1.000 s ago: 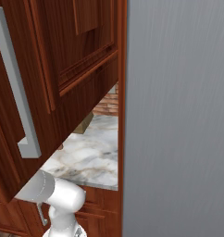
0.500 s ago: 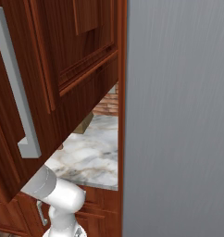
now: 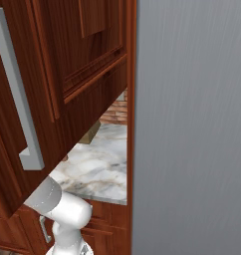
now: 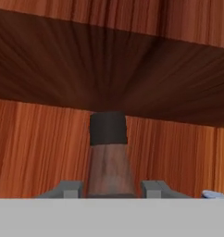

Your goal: There are various items on the counter. Only move the condiments/shakers into the cabinet.

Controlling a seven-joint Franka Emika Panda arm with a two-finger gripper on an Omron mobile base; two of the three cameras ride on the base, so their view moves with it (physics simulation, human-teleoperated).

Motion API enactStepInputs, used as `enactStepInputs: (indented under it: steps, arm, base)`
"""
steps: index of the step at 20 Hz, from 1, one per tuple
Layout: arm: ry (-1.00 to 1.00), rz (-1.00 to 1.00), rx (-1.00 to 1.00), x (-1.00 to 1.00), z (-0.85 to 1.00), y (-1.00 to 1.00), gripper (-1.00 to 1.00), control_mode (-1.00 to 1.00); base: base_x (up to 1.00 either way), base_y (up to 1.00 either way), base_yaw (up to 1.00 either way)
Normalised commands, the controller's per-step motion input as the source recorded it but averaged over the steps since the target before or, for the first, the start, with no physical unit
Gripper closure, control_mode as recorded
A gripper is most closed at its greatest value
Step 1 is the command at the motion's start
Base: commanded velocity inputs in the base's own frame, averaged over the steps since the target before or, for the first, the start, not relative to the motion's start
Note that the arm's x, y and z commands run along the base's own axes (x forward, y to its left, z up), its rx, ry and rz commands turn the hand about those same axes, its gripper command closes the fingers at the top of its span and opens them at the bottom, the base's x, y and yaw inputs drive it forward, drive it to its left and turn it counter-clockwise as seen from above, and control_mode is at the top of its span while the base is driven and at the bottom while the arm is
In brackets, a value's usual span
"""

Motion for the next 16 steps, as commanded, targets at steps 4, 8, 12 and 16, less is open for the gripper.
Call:
enactStepInputs:
  steps: [4, 8, 12, 16]
  arm:
    - [0.0, 0.0, 0.15, 0.02, -0.16, -0.26, 1.0, -1.0]
    - [0.0, 0.0, 0.09, 0.02, -0.16, -0.23, 1.0, -1.0]
    - [0.0, 0.0, 0.0, 0.1, -0.08, -0.06, 1.0, -1.0]
    - [0.0, 0.0, 0.0, 0.35, -0.13, 0.0, 1.0, -1.0]
  base:
    - [0.0, 0.0, 0.0]
    - [0.0, 0.0, 0.0]
    - [0.0, 0.0, 0.0]
    - [0.0, 0.0, 0.0]
